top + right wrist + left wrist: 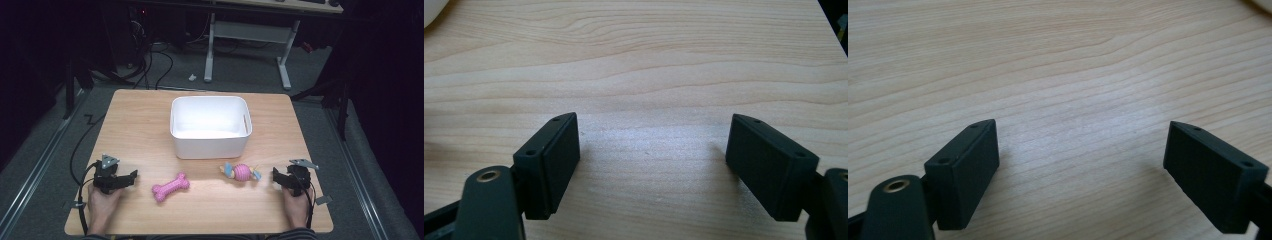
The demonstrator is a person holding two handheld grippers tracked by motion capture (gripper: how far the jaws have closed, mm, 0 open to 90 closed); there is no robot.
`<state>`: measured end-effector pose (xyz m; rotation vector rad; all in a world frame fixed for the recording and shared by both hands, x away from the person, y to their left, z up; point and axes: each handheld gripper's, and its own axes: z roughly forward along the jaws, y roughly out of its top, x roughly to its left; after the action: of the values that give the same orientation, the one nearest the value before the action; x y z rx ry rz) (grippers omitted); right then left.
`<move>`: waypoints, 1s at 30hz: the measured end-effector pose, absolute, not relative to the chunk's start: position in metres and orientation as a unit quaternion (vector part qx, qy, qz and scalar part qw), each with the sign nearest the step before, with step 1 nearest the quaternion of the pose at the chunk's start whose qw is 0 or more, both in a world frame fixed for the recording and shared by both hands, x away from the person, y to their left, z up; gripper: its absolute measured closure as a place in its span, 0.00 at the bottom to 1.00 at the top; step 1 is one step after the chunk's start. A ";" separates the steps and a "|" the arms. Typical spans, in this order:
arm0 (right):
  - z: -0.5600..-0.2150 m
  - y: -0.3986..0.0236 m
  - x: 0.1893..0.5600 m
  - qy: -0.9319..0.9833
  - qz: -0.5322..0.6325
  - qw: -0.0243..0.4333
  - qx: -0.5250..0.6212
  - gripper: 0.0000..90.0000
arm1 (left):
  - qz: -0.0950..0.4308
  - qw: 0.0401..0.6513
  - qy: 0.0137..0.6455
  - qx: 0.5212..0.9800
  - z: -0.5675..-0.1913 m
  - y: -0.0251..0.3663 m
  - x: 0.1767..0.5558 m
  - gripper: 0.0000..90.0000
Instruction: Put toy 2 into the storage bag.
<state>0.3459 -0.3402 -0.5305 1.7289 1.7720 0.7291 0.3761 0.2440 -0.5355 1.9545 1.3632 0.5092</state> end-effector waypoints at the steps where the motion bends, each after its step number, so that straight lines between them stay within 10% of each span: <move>1: -0.531 -0.340 0.346 0.662 0.272 0.277 0.641 0.24 | 0.195 0.343 0.526 0.753 -0.534 0.244 0.376 0.17; 30: -0.531 -0.338 0.345 0.669 0.275 0.275 0.633 0.24 | 0.163 0.370 0.466 0.787 -0.514 0.217 0.357 0.24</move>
<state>0.3450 -0.3384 -0.5307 1.7021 1.7988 0.7381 0.3568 0.2166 -0.5143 2.0187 1.1949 0.4184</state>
